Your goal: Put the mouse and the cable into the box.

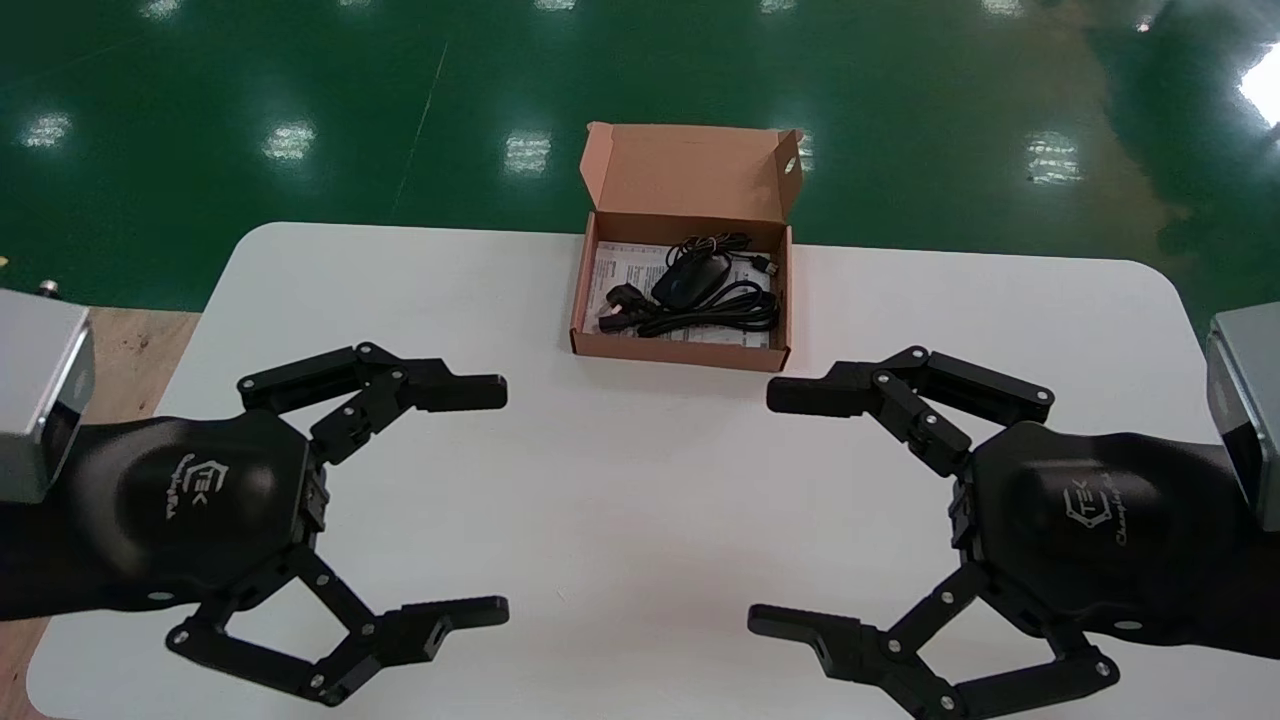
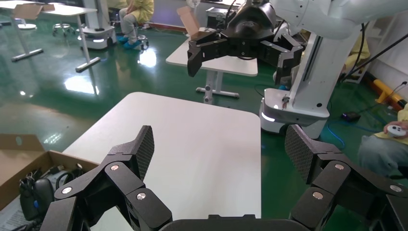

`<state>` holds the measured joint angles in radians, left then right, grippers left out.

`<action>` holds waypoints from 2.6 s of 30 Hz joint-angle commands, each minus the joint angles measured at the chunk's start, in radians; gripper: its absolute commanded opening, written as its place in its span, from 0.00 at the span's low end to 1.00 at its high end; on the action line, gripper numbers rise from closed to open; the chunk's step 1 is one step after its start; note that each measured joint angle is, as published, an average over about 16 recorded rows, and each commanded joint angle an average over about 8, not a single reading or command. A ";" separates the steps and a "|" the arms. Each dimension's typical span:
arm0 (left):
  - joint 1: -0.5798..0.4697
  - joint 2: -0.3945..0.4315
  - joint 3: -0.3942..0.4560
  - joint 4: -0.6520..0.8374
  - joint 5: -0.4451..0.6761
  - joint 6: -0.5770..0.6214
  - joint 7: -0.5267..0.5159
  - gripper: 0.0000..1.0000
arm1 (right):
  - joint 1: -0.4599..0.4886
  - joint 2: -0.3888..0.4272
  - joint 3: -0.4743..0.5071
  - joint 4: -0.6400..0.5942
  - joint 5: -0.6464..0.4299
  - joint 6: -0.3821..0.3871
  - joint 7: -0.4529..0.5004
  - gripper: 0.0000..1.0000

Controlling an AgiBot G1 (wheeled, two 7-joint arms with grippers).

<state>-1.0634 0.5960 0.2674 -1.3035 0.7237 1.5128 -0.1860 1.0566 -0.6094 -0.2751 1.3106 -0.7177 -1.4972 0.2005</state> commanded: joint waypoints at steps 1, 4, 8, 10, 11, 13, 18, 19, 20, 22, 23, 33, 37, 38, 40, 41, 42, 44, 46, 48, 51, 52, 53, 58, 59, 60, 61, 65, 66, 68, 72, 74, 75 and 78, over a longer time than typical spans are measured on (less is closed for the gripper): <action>-0.002 0.003 0.002 0.004 0.000 -0.004 0.000 1.00 | 0.003 0.000 0.000 -0.005 -0.002 0.000 -0.002 1.00; -0.004 0.006 0.005 0.008 0.002 -0.007 0.000 1.00 | 0.006 0.000 -0.001 -0.010 -0.004 0.000 -0.005 1.00; -0.006 0.009 0.007 0.012 0.004 -0.010 0.000 1.00 | 0.009 -0.001 -0.002 -0.015 -0.006 0.001 -0.007 1.00; -0.007 0.010 0.008 0.013 0.004 -0.012 0.000 1.00 | 0.010 -0.001 -0.003 -0.016 -0.007 0.001 -0.008 1.00; -0.008 0.011 0.009 0.014 0.004 -0.012 -0.001 1.00 | 0.011 -0.001 -0.003 -0.017 -0.008 0.001 -0.008 1.00; -0.008 0.011 0.009 0.015 0.005 -0.013 -0.001 1.00 | 0.012 -0.001 -0.003 -0.019 -0.009 0.001 -0.009 1.00; -0.010 0.013 0.010 0.017 0.005 -0.016 -0.001 1.00 | 0.014 -0.001 -0.003 -0.022 -0.010 0.001 -0.010 1.00; -0.010 0.013 0.011 0.017 0.006 -0.016 -0.001 1.00 | 0.014 -0.001 -0.003 -0.022 -0.010 0.001 -0.010 1.00; -0.010 0.014 0.011 0.018 0.006 -0.016 -0.001 1.00 | 0.014 -0.001 -0.003 -0.022 -0.011 0.001 -0.011 1.00; -0.010 0.014 0.011 0.018 0.006 -0.016 -0.001 1.00 | 0.015 -0.001 -0.004 -0.023 -0.011 0.001 -0.011 1.00; -0.010 0.014 0.011 0.019 0.006 -0.017 -0.001 1.00 | 0.015 -0.001 -0.004 -0.023 -0.011 0.001 -0.011 1.00; -0.011 0.015 0.012 0.020 0.006 -0.018 -0.002 1.00 | 0.016 -0.002 -0.004 -0.025 -0.012 0.002 -0.012 1.00; -0.011 0.016 0.012 0.020 0.007 -0.018 -0.002 1.00 | 0.017 -0.002 -0.004 -0.025 -0.012 0.002 -0.012 1.00; -0.011 0.016 0.012 0.020 0.007 -0.018 -0.002 1.00 | 0.017 -0.002 -0.004 -0.025 -0.012 0.002 -0.012 1.00; -0.012 0.016 0.013 0.021 0.007 -0.018 -0.002 1.00 | 0.017 -0.002 -0.004 -0.026 -0.012 0.002 -0.012 1.00; -0.012 0.016 0.013 0.021 0.007 -0.018 -0.002 1.00 | 0.017 -0.002 -0.004 -0.026 -0.012 0.002 -0.012 1.00; -0.012 0.016 0.013 0.021 0.007 -0.018 -0.002 1.00 | 0.017 -0.002 -0.004 -0.026 -0.012 0.002 -0.012 1.00; -0.012 0.016 0.013 0.021 0.007 -0.019 -0.002 1.00 | 0.017 -0.002 -0.004 -0.026 -0.013 0.002 -0.013 1.00; -0.012 0.016 0.013 0.021 0.007 -0.019 -0.002 1.00 | 0.017 -0.002 -0.004 -0.026 -0.013 0.002 -0.013 1.00; -0.012 0.016 0.013 0.021 0.007 -0.019 -0.002 1.00 | 0.017 -0.002 -0.004 -0.026 -0.013 0.002 -0.013 1.00; -0.012 0.016 0.013 0.021 0.007 -0.019 -0.002 1.00 | 0.018 -0.002 -0.004 -0.026 -0.013 0.002 -0.013 1.00; -0.012 0.016 0.013 0.021 0.007 -0.019 -0.002 1.00 | 0.018 -0.002 -0.004 -0.026 -0.013 0.002 -0.013 1.00; -0.012 0.016 0.013 0.021 0.007 -0.019 -0.002 1.00 | 0.018 -0.002 -0.004 -0.026 -0.013 0.002 -0.013 1.00; -0.012 0.017 0.013 0.022 0.007 -0.019 -0.002 1.00 | 0.018 -0.002 -0.004 -0.027 -0.013 0.002 -0.013 1.00; -0.012 0.017 0.013 0.022 0.007 -0.019 -0.002 1.00 | 0.018 -0.002 -0.004 -0.027 -0.013 0.002 -0.013 1.00; -0.012 0.017 0.013 0.022 0.007 -0.019 -0.002 1.00 | 0.018 -0.002 -0.004 -0.027 -0.013 0.002 -0.013 1.00; -0.012 0.017 0.013 0.022 0.007 -0.019 -0.002 1.00 | 0.018 -0.002 -0.004 -0.027 -0.013 0.002 -0.013 1.00; -0.012 0.017 0.013 0.022 0.007 -0.019 -0.002 1.00 | 0.018 -0.002 -0.004 -0.027 -0.013 0.002 -0.013 1.00; -0.012 0.017 0.013 0.022 0.007 -0.019 -0.002 1.00 | 0.018 -0.002 -0.004 -0.027 -0.013 0.002 -0.013 1.00; -0.012 0.017 0.013 0.022 0.007 -0.019 -0.002 1.00 | 0.018 -0.002 -0.004 -0.027 -0.013 0.002 -0.013 1.00; -0.012 0.017 0.013 0.022 0.007 -0.019 -0.002 1.00 | 0.018 -0.002 -0.004 -0.027 -0.013 0.002 -0.013 1.00; -0.012 0.017 0.013 0.022 0.007 -0.019 -0.002 1.00 | 0.018 -0.002 -0.004 -0.027 -0.013 0.002 -0.013 1.00; -0.012 0.017 0.013 0.022 0.007 -0.019 -0.002 1.00 | 0.018 -0.002 -0.004 -0.027 -0.013 0.002 -0.013 1.00; -0.012 0.017 0.013 0.022 0.007 -0.019 -0.002 1.00 | 0.018 -0.002 -0.004 -0.027 -0.013 0.002 -0.013 1.00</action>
<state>-1.0753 0.6126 0.2807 -1.2820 0.7310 1.4936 -0.1878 1.0743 -0.6111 -0.2796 1.2837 -0.7305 -1.4953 0.1875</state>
